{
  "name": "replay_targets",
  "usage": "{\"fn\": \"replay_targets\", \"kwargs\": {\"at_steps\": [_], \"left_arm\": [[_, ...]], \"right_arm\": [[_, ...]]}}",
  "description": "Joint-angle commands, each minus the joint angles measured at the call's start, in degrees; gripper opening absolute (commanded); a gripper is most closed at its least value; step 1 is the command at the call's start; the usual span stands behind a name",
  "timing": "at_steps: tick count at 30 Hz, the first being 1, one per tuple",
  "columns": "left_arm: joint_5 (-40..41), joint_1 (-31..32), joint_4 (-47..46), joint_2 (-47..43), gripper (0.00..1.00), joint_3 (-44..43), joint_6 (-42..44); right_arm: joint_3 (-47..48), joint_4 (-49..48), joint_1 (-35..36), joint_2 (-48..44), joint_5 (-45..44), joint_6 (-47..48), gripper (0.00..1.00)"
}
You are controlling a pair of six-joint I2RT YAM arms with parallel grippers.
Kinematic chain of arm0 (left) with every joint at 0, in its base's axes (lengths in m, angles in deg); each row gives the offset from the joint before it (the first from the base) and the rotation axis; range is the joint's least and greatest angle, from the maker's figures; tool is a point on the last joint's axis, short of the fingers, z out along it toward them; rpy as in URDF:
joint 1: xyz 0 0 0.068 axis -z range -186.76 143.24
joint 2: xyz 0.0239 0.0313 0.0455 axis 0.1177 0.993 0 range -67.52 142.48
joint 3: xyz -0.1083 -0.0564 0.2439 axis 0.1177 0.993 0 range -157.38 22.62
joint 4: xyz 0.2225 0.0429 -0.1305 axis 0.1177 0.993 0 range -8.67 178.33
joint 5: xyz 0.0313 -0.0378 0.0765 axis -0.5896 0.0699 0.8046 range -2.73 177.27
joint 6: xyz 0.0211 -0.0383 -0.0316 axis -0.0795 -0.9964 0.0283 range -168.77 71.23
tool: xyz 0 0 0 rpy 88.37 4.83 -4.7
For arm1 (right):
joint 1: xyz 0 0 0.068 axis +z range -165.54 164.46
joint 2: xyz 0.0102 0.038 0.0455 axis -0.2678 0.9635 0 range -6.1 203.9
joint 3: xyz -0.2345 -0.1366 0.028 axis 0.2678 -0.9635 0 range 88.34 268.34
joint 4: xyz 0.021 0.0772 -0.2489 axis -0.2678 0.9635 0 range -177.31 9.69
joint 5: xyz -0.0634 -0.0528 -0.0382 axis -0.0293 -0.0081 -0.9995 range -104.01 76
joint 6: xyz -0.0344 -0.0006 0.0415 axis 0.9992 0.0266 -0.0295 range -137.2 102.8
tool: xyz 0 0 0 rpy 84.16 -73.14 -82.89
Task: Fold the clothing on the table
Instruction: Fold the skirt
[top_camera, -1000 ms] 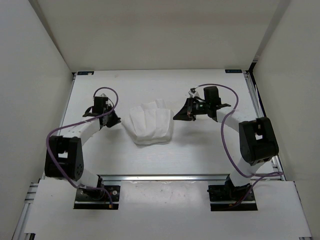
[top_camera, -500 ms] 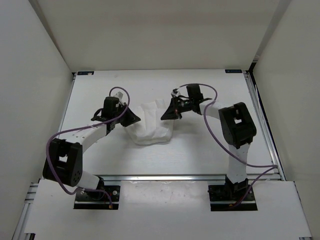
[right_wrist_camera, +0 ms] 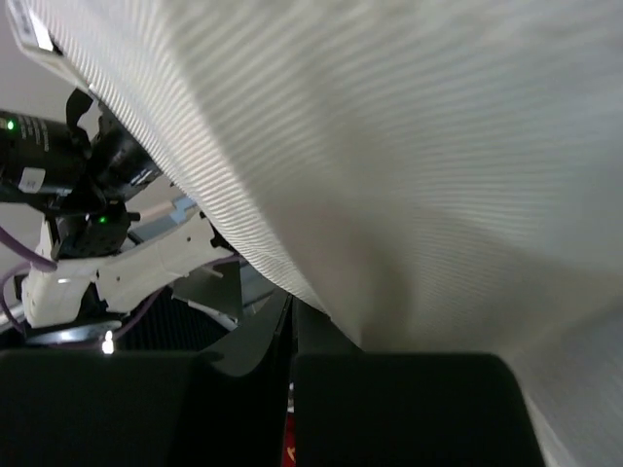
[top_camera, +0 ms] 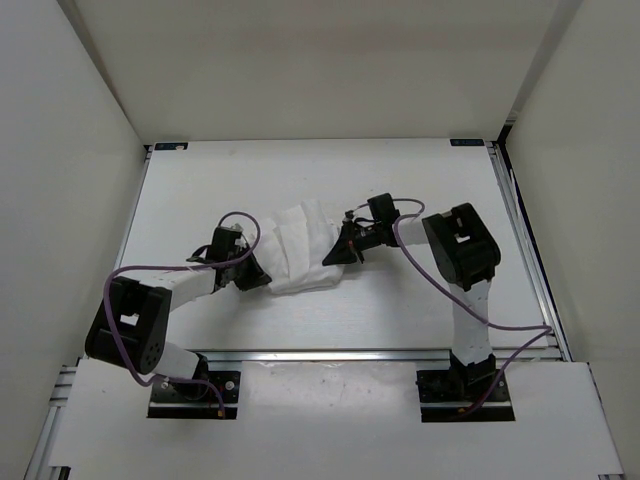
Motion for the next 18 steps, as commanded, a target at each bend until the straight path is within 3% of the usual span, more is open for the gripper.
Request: {"fn": "replay_targets", "kwargs": {"at_steps": [1, 5, 8, 9, 10, 11, 12, 14, 18], "left_arm": [[4.9, -1.3, 2.0, 0.1, 0.0, 0.5, 2.7], [0.4, -5.1, 3.7, -2.0, 0.0, -3.6, 3.1], [-3.6, -6.5, 6.0, -3.5, 0.0, -10.6, 4.7], [-5.8, -6.5, 7.0, -3.8, 0.04, -13.9, 5.8], [-7.2, -6.6, 8.3, -3.9, 0.27, -16.4, 7.1], [-7.4, -6.2, 9.1, -4.3, 0.58, -18.0, 7.7], [-7.7, -5.6, 10.6, -5.0, 0.67, -20.0, 9.0], [-6.4, -4.9, 13.4, -6.6, 0.96, -20.8, 10.3], [-0.5, -4.1, 17.6, -12.3, 0.99, -15.3, 11.8]], "right_arm": [[0.0, 5.2, -0.7, -0.6, -3.8, 3.0, 0.0], [0.9, 7.0, -1.8, -7.9, -7.6, 6.6, 0.0], [4.9, 17.2, -3.0, -15.3, -15.1, 14.7, 0.01], [6.2, 19.2, -3.7, -18.3, -16.7, 17.7, 0.08], [6.6, 22.4, -4.5, -21.5, -20.1, 19.2, 0.12], [7.0, 25.9, -4.9, -23.0, -24.6, 21.7, 0.23], [6.1, 28.2, -6.1, -26.0, -26.2, 24.1, 0.3], [4.8, 31.6, -8.6, -31.9, -31.7, 25.6, 0.36], [-7.2, 31.0, -17.9, -42.3, -33.3, 24.3, 0.45]]}}
